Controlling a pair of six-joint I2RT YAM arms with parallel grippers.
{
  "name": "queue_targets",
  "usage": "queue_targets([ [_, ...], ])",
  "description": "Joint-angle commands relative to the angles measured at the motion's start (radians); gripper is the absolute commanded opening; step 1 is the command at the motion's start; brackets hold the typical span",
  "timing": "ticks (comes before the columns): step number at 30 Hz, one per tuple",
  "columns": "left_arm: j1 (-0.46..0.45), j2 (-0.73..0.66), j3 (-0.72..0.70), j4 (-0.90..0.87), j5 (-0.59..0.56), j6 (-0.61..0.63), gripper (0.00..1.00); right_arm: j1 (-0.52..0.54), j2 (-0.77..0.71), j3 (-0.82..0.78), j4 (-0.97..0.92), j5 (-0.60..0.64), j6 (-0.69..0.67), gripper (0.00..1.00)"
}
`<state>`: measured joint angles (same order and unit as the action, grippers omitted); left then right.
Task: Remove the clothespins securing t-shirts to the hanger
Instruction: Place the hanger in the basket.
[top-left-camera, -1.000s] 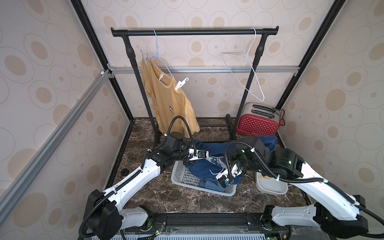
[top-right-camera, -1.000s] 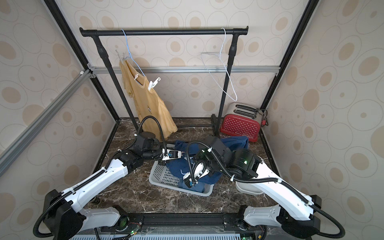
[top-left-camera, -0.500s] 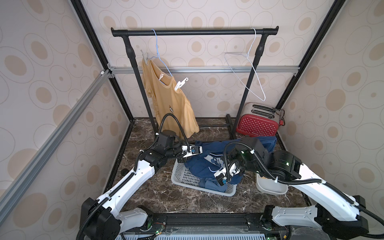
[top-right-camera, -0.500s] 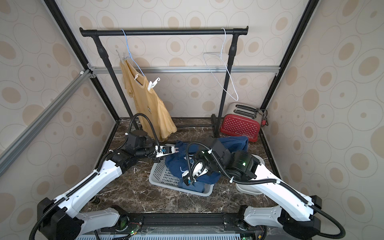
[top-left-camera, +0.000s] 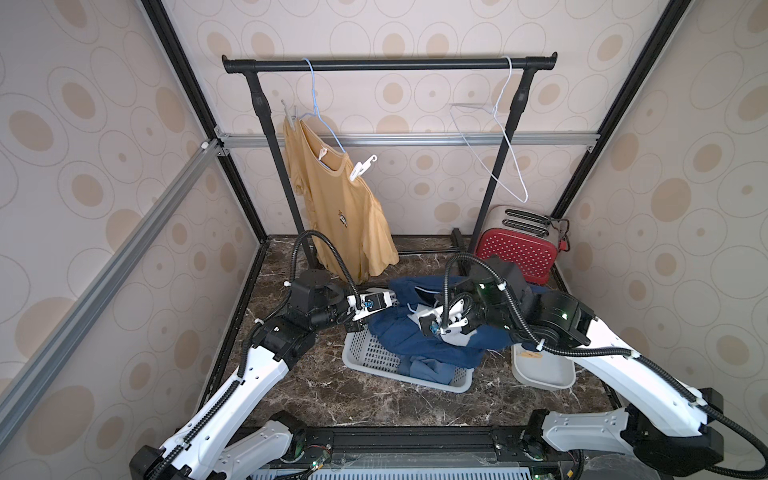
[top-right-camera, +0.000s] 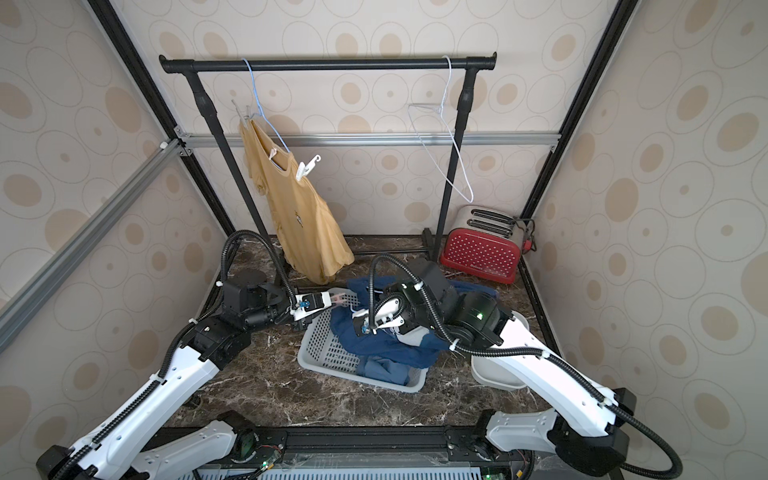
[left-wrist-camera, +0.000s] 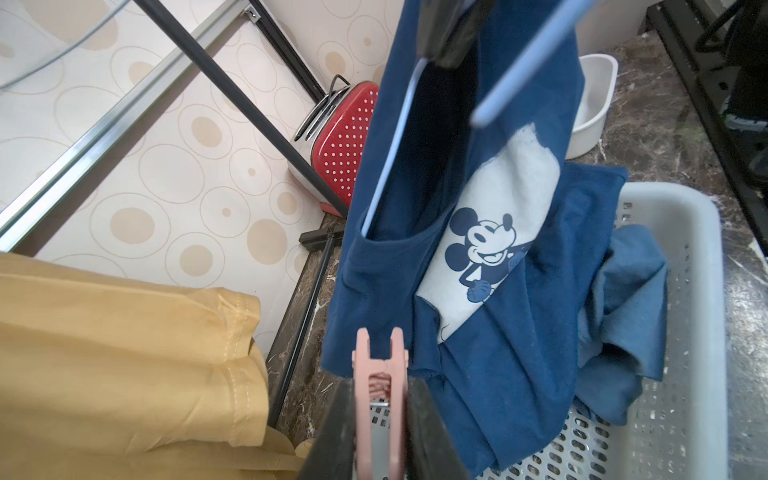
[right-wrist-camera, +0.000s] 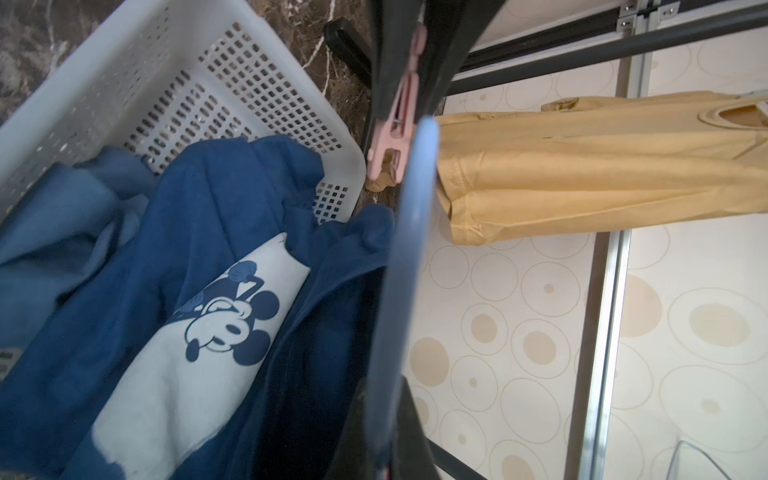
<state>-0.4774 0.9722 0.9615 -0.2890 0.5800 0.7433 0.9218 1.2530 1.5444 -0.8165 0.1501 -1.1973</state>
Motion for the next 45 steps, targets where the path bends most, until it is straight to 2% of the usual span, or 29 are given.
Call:
queue_targets([
  [1, 0.005, -0.049, 0.02, -0.024, -0.011, -0.055, 0.21, 0.002, 0.085, 0.124, 0.068, -0.103, 0.132, 0.0],
  [9, 0.005, -0.126, 0.027, -0.081, -0.035, -0.072, 0.21, 0.008, 0.412, 0.598, -0.036, -0.203, 0.231, 0.0],
  [13, 0.005, -0.115, 0.056, -0.099, -0.021, -0.081, 0.21, 0.014, 0.454, 0.66, -0.027, -0.219, 0.293, 0.0],
  [15, 0.005, -0.105, 0.057, -0.088, -0.011, -0.088, 0.21, 0.019, 0.439, 0.627, -0.039, -0.219, 0.326, 0.0],
  [19, 0.005, -0.109, 0.055, -0.086, 0.005, -0.118, 0.21, 0.022, 0.334, 0.404, 0.088, -0.217, 0.408, 0.0],
  [21, 0.006, -0.132, 0.034, -0.07, -0.003, -0.132, 0.21, 0.021, 0.306, 0.346, 0.121, -0.224, 0.444, 0.0],
  [30, 0.006, -0.161, 0.02, -0.063, -0.003, -0.175, 0.21, 0.021, 0.295, 0.329, 0.115, -0.257, 0.654, 0.0],
  [34, 0.005, -0.159, 0.025, -0.058, 0.007, -0.192, 0.21, 0.021, 0.262, 0.274, 0.14, -0.288, 0.763, 0.0],
  [45, 0.004, -0.162, -0.048, 0.027, 0.051, -0.292, 0.21, -0.046, 0.129, -0.132, 0.385, -0.317, 0.944, 0.0],
])
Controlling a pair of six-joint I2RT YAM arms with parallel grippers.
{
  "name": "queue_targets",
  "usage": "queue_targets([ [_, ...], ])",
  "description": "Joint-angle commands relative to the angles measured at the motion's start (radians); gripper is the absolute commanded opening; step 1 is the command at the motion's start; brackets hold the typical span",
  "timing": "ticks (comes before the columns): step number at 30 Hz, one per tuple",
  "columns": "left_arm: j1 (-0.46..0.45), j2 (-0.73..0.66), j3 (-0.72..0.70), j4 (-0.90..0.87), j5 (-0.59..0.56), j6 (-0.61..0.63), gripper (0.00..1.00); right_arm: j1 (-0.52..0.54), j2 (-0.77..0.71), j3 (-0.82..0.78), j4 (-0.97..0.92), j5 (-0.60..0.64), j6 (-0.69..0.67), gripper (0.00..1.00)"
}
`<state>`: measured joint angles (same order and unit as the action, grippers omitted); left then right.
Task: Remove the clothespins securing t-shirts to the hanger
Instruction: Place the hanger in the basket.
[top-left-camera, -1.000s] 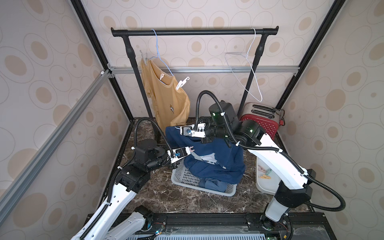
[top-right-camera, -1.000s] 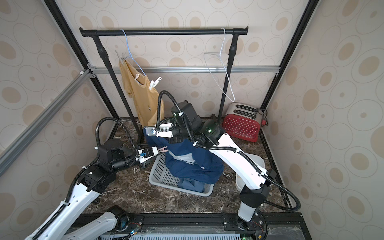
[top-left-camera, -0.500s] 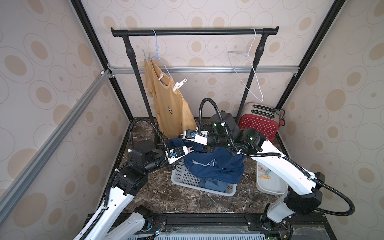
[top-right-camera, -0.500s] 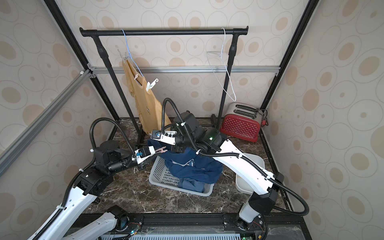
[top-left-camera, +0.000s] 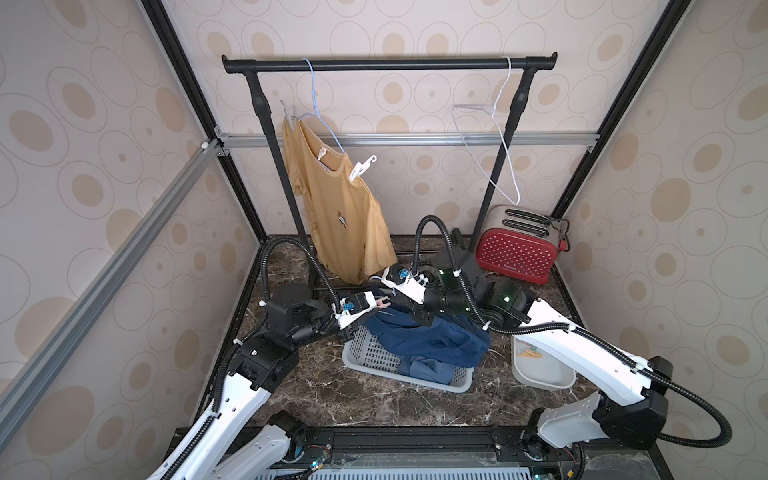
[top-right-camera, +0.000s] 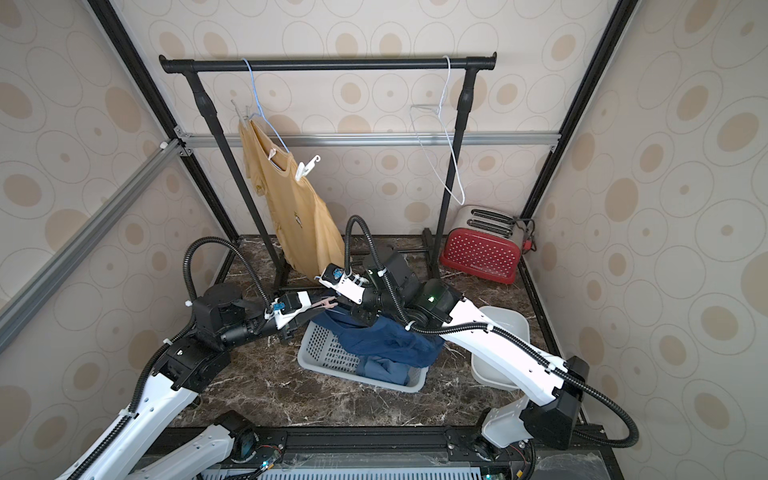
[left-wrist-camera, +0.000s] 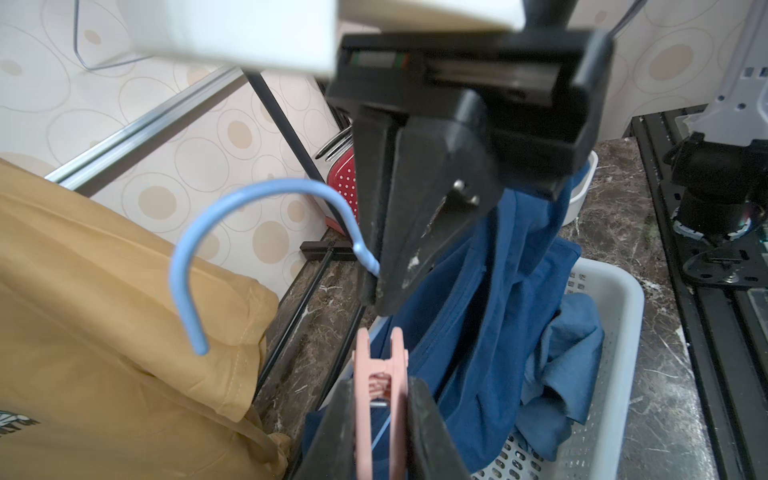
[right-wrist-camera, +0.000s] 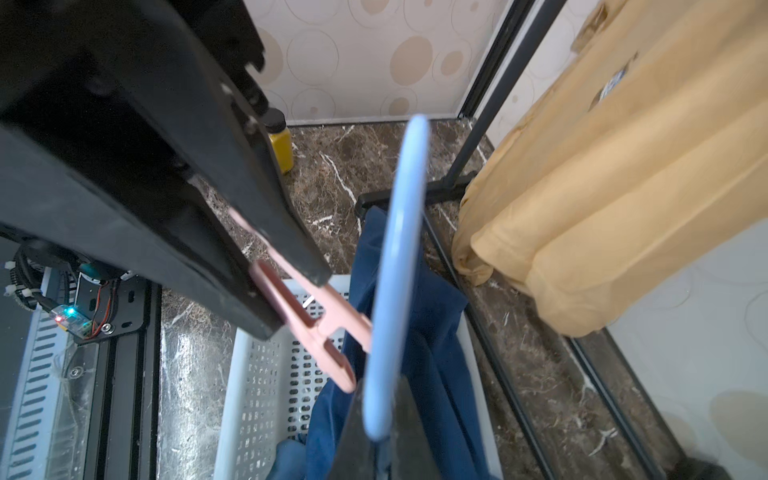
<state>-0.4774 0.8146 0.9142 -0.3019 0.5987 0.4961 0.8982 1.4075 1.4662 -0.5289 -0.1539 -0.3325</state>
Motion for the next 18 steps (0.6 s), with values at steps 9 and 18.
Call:
queue_targets([
  [9, -0.008, 0.017, -0.041, 0.135, 0.038, -0.142, 0.2, -0.114, -0.127, -0.322, 0.215, -0.009, 0.15, 0.0],
  [18, -0.056, 0.138, -0.041, 0.222, -0.071, -0.298, 0.23, -0.198, -0.095, -0.409, 0.245, 0.007, 0.132, 0.16],
])
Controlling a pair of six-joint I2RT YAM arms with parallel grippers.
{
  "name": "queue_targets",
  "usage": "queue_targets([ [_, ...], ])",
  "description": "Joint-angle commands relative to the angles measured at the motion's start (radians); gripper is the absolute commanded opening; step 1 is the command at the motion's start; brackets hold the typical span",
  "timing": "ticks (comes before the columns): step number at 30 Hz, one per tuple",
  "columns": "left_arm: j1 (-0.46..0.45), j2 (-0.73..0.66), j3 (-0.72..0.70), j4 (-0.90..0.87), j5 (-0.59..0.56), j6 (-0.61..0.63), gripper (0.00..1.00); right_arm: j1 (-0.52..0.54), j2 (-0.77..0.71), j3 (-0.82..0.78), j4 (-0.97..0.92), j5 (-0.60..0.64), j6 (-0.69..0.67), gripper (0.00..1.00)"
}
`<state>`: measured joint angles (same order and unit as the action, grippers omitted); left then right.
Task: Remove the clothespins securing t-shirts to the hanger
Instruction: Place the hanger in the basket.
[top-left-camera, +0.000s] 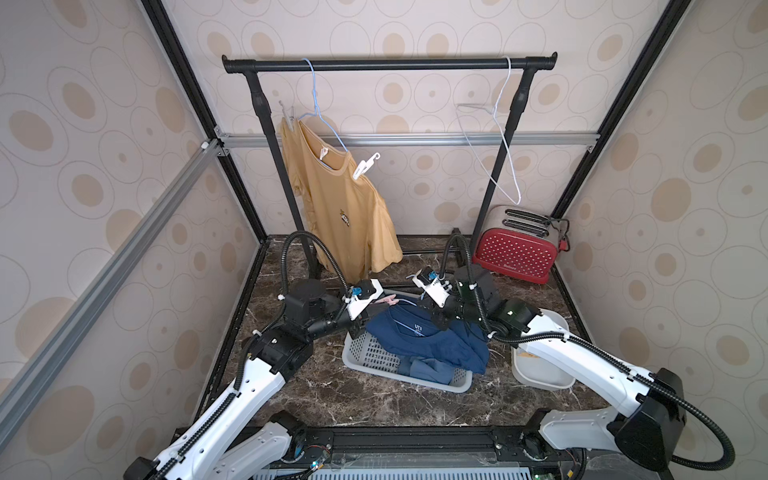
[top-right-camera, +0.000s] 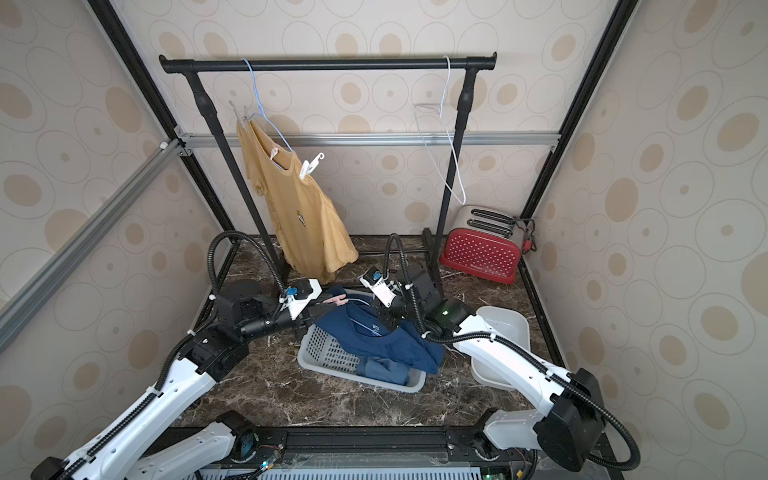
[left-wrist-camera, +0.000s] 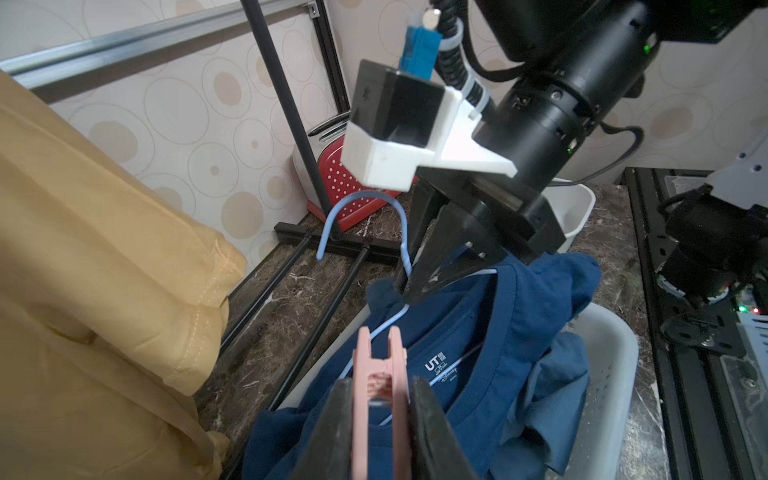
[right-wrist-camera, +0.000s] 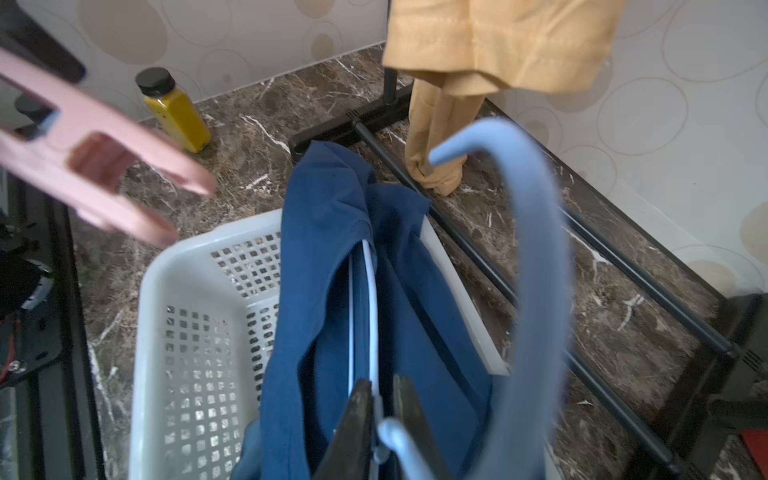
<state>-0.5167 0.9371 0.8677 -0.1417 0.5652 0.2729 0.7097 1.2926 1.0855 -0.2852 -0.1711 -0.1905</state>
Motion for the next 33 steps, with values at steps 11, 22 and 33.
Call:
queue_targets([
  [11, -0.057, 0.054, 0.008, 0.118, -0.084, -0.153, 0.22, -0.09, 0.026, -0.081, -0.002, 0.017, 0.006, 0.48],
  [22, -0.072, 0.129, 0.06, 0.154, -0.128, -0.407, 0.23, -0.092, -0.102, -0.135, -0.066, 0.178, -0.119, 0.67],
  [33, -0.074, 0.183, 0.12, 0.121, -0.112, -0.655, 0.26, 0.063, -0.311, -0.358, 0.358, 0.169, -0.513, 0.69],
])
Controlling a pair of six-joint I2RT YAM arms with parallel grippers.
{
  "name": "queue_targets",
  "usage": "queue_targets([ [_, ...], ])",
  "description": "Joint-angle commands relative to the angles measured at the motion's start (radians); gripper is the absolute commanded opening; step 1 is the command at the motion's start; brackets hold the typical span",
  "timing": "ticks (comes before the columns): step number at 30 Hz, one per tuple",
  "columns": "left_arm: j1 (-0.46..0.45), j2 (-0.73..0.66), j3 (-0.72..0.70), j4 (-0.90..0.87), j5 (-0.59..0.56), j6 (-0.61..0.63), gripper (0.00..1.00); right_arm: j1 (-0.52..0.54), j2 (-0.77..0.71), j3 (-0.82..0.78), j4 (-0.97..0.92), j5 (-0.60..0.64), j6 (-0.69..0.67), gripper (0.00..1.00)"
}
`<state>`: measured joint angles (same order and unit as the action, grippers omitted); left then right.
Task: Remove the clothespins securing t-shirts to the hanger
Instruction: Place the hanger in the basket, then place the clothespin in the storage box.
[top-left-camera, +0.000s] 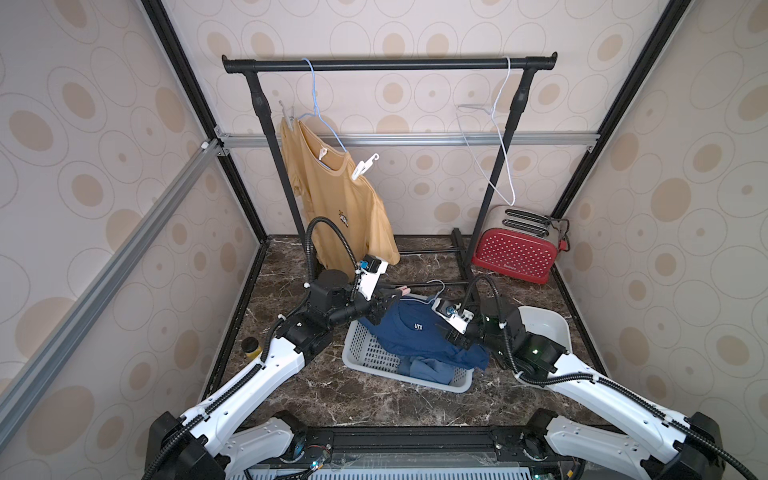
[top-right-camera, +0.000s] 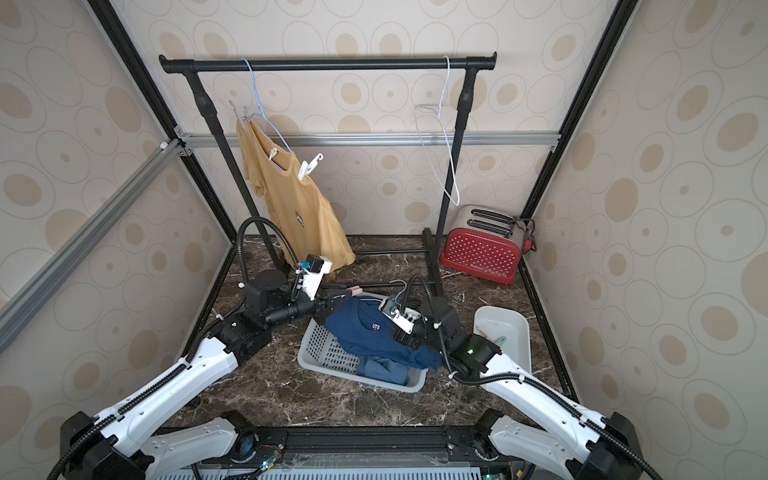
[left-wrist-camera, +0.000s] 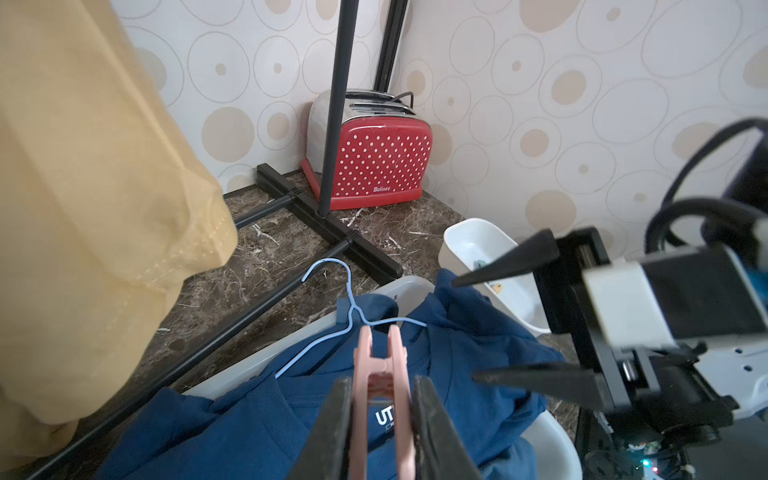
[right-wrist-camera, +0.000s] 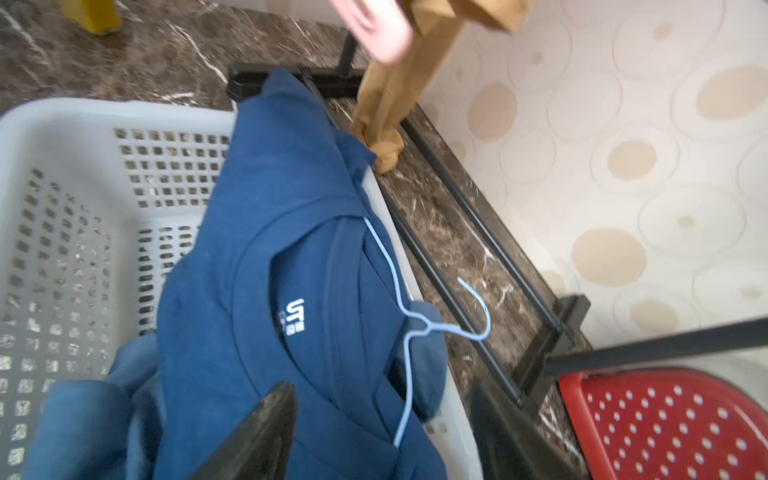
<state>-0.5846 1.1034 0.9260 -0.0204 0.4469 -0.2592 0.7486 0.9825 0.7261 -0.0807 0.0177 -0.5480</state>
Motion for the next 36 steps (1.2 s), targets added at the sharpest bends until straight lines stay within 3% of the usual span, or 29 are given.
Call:
queue_targets([
  [1, -0.006, 0.027, 0.075, -0.022, 0.008, -0.149, 0.26, 0.03, 0.011, 0.021, 0.158, -0.032, -0.168, 0.7],
  [16, -0.005, 0.05, 0.122, -0.103, 0.03, -0.234, 0.29, 0.066, 0.221, 0.296, 0.035, -0.151, -0.255, 0.64],
  [24, -0.006, 0.035, 0.108, -0.105, 0.033, -0.23, 0.29, 0.066, 0.268, 0.354, -0.003, -0.169, -0.264, 0.46],
  [36, -0.006, 0.031, 0.096, -0.093, 0.053, -0.247, 0.29, 0.067, 0.334, 0.405, 0.001, -0.164, -0.279, 0.36],
])
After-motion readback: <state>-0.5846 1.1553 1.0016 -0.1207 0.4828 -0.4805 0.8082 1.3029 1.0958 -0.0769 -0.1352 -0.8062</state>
